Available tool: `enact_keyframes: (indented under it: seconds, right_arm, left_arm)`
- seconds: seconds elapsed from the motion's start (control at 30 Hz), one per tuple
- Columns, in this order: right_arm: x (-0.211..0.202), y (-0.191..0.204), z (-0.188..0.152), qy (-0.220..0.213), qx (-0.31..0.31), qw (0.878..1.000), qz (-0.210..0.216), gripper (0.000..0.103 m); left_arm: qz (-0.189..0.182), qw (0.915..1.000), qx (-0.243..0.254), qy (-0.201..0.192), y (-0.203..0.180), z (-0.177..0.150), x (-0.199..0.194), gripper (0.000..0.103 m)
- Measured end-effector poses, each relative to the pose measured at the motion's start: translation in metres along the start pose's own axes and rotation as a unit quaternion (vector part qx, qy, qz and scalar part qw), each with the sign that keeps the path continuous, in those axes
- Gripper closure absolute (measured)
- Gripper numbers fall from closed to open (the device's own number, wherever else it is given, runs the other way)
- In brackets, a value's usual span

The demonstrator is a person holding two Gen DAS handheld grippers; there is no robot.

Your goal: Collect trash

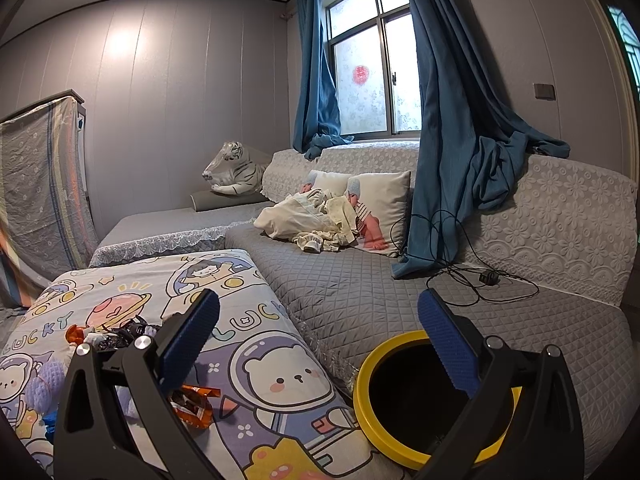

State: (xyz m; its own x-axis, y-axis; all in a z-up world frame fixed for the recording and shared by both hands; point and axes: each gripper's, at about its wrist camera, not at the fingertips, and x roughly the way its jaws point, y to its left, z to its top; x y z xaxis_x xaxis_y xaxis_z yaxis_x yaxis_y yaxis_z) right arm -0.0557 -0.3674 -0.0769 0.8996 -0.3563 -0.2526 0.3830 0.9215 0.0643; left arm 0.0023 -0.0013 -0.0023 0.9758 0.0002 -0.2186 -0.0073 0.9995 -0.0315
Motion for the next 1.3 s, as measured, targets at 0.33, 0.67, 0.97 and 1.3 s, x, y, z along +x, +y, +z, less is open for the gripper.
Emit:
enact_keyframes:
  seconds: [0.33, 0.67, 0.97, 1.3]
  right_arm:
    - [-0.001, 0.005, 0.003, 0.0, -0.005, 1.0, 0.004, 0.008]
    - [-0.003, 0.011, 0.002, -0.001, -0.011, 1.0, 0.013, 0.008]
    - [-0.002, 0.015, 0.002, -0.001, -0.017, 1.0, 0.018, 0.008]
    - [-0.003, 0.016, 0.003, -0.003, -0.02, 1.0, 0.019, 0.008]
  left_arm:
    - [0.003, 1.0, -0.001, 0.001, 0.001, 0.0, -0.001, 0.008]
    - [0.004, 1.0, -0.003, 0.002, 0.003, -0.004, -0.002, 0.008]
    - [0.007, 1.0, -0.004, 0.004, 0.005, -0.006, -0.001, 0.008]
    - [0.008, 1.0, -0.004, 0.004, 0.005, -0.007, -0.001, 0.008]
